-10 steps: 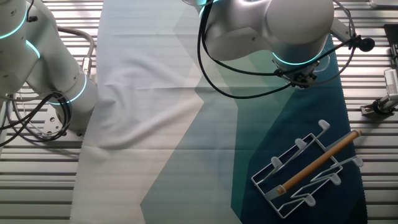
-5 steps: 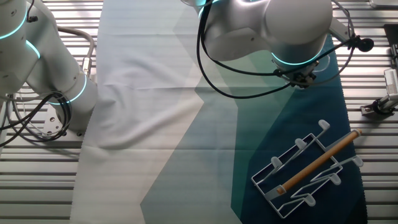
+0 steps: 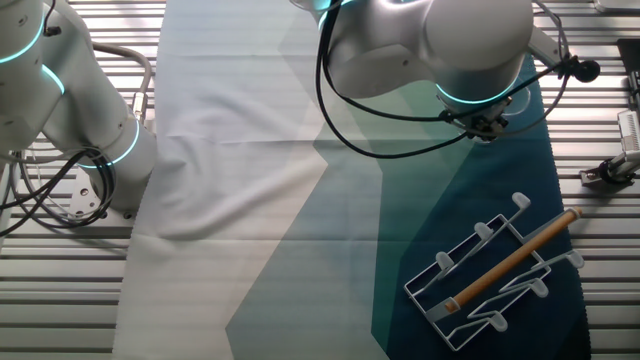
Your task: Put the cup on the cup rack
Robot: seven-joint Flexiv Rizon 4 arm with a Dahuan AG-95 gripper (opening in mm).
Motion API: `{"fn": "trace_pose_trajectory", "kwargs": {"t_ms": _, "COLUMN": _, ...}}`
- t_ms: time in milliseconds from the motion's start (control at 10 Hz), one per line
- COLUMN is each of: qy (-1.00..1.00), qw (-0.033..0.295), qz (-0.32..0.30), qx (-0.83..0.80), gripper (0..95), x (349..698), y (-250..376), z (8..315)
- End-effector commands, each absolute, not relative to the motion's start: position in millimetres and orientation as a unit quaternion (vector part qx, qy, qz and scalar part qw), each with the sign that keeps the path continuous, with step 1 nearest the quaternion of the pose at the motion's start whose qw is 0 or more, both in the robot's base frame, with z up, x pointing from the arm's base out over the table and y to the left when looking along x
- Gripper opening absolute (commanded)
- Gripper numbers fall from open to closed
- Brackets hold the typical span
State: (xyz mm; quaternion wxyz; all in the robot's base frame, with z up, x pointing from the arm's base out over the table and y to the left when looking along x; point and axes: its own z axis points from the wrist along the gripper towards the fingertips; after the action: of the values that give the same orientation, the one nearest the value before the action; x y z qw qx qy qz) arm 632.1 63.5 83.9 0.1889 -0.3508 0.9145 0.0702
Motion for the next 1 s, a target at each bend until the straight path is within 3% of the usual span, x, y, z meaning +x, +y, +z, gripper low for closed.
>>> {"fn": "trace_pose_trajectory", "kwargs": {"t_ms": 100, "qy": 0.916, "qw": 0.187, "qz": 0.07, "qx": -0.348, "gripper": 38.0, "x": 636.3, "y": 66.7, "z": 85.3}}
{"fn": "trace_pose_trajectory", "kwargs": {"t_ms": 700, "qy": 0.915, "qw": 0.189, "qz": 0.07, "qx": -0.349, "gripper": 38.0, "x": 635.4, "y": 65.9, "z": 82.2}}
{"fn": "trace_pose_trajectory", "kwargs": {"t_ms": 800, "qy": 0.915, "qw": 0.189, "qz": 0.07, "qx": -0.349, "gripper": 19.0, "x": 635.3, "y": 65.8, "z": 82.2}}
{"fn": "trace_pose_trajectory", "kwargs": {"t_ms": 1000, "qy": 0.916, "qw": 0.191, "qz": 0.07, "qx": -0.346, "gripper": 19.0, "x": 635.3, "y": 65.8, "z": 82.1}}
